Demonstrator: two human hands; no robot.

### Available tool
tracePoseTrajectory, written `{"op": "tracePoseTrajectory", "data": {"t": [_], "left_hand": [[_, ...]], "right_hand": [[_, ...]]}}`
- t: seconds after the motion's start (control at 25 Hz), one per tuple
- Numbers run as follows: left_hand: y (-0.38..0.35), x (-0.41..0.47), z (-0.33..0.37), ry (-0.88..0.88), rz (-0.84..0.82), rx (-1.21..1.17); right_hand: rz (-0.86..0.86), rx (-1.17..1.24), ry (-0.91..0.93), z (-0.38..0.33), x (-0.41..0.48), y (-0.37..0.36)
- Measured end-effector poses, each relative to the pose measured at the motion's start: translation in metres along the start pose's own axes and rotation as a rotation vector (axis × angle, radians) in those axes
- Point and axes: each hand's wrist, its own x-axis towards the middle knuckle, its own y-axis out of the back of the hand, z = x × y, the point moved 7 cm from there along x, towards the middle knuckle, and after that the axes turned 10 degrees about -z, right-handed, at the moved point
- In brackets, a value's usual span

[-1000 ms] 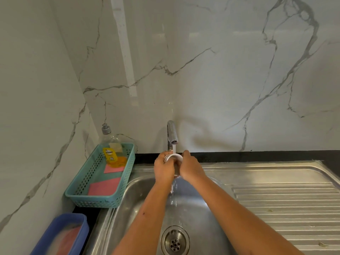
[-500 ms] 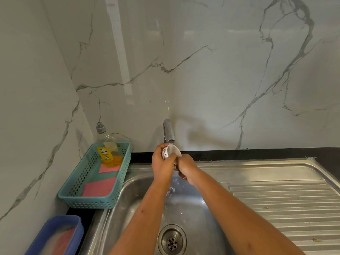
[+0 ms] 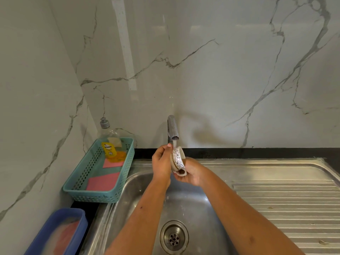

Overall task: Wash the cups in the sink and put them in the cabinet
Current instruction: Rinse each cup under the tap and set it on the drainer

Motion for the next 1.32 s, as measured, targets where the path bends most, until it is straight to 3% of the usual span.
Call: {"op": "tracePoseTrajectory", "data": {"t": [0.12,0.28,0.36,0.48,0.56,0.72,0.8,0.88,1.04,1.08,1.12,1.2,1.32], "left_hand": [[0.016,0.0,-0.016,0.098,0.095,-0.032],[0.035,-0.008,-0.037,0.374,0.217,-0.2],[0.04,-0.008,-0.04,0.399,0.185,-0.216],[0.026,-0.006,-0.04,0.335,-0.024,-0.196],[0.018,-0.004,-0.037,0.257,-0.123,-0.124],[0.018,-0.002,-0.037,0.301,-0.098,-0.032],[0.024,0.004,-0.036,0.33,-0.044,0.095],[0.029,0.009,-0.032,0.297,0.036,0.253],[0.015,0.005,-0.038,0.318,-0.048,0.287],[0.011,0.003,-0.04,0.341,-0.064,0.26],[0.013,0.002,-0.04,0.356,-0.042,0.26],[0.022,0.003,-0.034,0.367,0.006,0.373],[0.021,0.005,-0.028,0.368,-0.201,0.8]], "right_hand": [[0.144,0.033,0.026,-0.001,0.012,0.001],[0.08,-0.255,-0.041,-0.001,0.013,-0.016],[0.217,-0.309,0.064,-0.011,0.016,-0.012],[0.354,-0.312,0.192,-0.021,0.017,-0.006],[0.353,-0.5,0.229,-0.027,0.017,-0.007],[0.389,-1.155,0.3,-0.048,0.004,-0.017],[0.418,-1.319,0.328,-0.053,0.001,-0.023],[0.443,-1.275,0.362,-0.052,-0.002,-0.023],[0.368,-0.627,0.266,-0.036,0.008,-0.005],[0.364,-0.62,0.24,-0.033,0.008,-0.004],[0.368,-0.754,0.227,-0.034,0.006,-0.006],[0.42,-1.265,0.268,-0.045,-0.003,-0.019],[0.326,-1.827,0.373,-0.053,-0.006,-0.044]]}}
